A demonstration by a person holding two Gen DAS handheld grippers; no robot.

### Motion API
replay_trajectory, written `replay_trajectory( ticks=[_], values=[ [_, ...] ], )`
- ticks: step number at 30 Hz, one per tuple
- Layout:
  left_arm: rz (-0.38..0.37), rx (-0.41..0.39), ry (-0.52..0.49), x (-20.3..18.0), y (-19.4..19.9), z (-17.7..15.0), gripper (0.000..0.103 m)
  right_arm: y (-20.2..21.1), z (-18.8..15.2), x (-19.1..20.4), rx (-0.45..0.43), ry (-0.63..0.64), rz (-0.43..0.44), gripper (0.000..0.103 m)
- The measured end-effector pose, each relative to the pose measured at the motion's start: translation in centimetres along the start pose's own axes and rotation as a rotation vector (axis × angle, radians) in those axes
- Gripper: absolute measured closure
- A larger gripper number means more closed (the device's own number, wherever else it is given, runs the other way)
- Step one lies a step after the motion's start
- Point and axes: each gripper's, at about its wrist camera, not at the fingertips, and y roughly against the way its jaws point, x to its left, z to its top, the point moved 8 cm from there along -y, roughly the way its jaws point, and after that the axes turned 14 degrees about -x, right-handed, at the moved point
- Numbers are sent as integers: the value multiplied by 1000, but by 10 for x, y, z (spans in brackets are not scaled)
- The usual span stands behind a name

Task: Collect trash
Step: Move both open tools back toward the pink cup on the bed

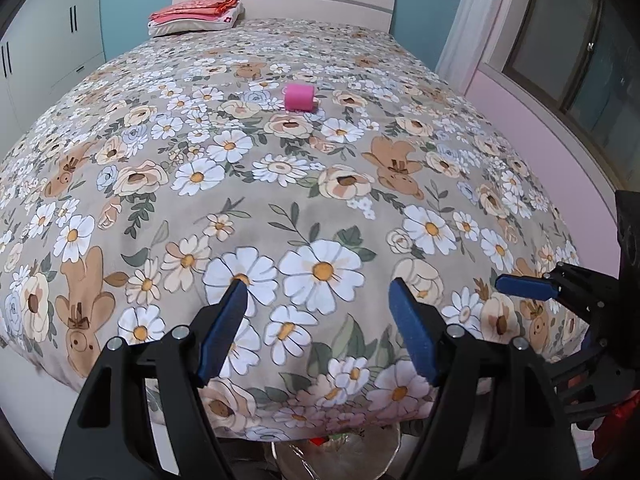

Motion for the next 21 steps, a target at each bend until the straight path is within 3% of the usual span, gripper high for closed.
replay_trajectory(
  ticks=[10,21],
  values=[
    [21,-42,61,45,-7,24,31,-33,29,-17,-3,-48,5,27],
    [42,-84,88,88,-26,53,31,-90,89,-54,-26,-102,-69,22]
  ],
)
